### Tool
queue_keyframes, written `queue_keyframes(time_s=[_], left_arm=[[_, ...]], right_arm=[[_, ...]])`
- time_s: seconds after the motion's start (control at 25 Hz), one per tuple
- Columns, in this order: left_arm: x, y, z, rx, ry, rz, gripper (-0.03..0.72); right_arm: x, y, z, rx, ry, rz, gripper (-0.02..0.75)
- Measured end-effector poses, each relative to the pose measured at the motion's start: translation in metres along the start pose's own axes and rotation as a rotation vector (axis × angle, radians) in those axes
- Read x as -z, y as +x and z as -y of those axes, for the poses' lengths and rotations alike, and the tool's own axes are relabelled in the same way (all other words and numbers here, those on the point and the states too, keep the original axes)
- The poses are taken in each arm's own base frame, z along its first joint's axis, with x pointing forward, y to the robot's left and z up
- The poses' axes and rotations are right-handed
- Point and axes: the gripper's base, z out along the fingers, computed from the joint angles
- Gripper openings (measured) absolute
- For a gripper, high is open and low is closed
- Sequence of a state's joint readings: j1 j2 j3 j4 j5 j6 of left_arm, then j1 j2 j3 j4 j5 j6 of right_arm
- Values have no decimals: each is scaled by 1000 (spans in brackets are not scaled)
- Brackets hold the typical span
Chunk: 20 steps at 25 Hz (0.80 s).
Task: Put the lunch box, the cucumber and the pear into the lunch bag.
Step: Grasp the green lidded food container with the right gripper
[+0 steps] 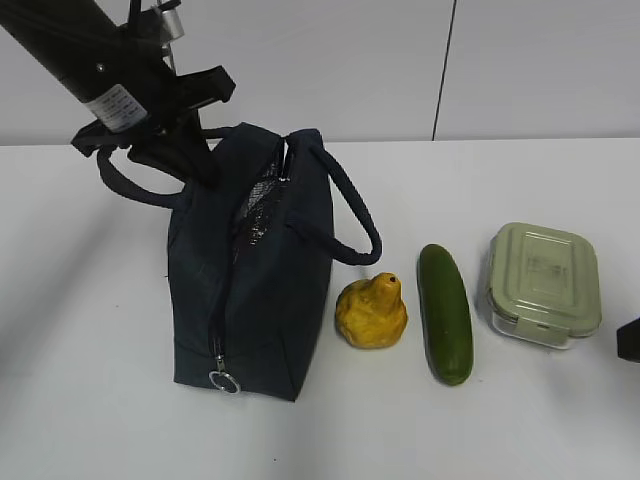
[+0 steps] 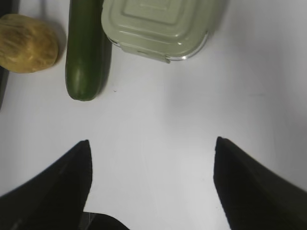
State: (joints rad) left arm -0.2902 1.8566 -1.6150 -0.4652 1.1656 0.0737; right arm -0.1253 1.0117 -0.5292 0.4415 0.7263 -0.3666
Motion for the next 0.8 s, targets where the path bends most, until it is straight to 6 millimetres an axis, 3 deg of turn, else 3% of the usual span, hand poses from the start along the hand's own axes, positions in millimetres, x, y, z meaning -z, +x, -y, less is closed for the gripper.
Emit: queue_keyframes(time_s=[0.32,0.52,0.8], left_arm=[[0,0,0,0,0,-2,8],[0,0,0,0,0,-2,8],[0,0,0,0,0,-2,8]], right_arm=[[-25,-43,18,-58,-66,-51,582],[-45,-67,39,-141,-143,-92,582],[-72,-87,67,-206,-262,-172,582]])
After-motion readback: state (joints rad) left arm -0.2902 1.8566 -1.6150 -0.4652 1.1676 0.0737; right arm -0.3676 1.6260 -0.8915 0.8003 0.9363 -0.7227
